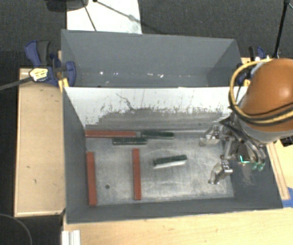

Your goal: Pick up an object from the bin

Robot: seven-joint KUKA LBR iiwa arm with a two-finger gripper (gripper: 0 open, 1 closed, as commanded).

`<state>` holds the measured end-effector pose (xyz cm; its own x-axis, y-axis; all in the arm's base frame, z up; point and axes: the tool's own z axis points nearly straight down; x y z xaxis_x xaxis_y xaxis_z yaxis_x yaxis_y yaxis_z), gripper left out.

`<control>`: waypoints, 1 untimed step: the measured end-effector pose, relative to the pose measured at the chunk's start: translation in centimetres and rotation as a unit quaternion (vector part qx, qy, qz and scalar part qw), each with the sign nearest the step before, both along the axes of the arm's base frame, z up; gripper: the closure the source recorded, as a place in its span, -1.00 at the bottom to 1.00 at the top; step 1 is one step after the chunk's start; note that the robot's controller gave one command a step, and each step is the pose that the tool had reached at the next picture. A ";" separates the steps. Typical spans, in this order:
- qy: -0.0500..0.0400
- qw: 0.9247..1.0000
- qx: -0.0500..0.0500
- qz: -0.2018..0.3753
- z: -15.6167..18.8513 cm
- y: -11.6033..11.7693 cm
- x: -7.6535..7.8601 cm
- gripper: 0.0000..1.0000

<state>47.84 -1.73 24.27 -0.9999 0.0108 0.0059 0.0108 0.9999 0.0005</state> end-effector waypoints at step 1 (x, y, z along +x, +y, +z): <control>-0.004 1.000 0.000 0.000 0.4 0.0 0.1 -1.00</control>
Offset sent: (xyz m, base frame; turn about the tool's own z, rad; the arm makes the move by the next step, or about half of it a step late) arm 0.0446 0.0749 -0.1727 -0.0839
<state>47.98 -1.73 24.67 -0.9999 0.0101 -0.0026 0.0101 0.9999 0.0002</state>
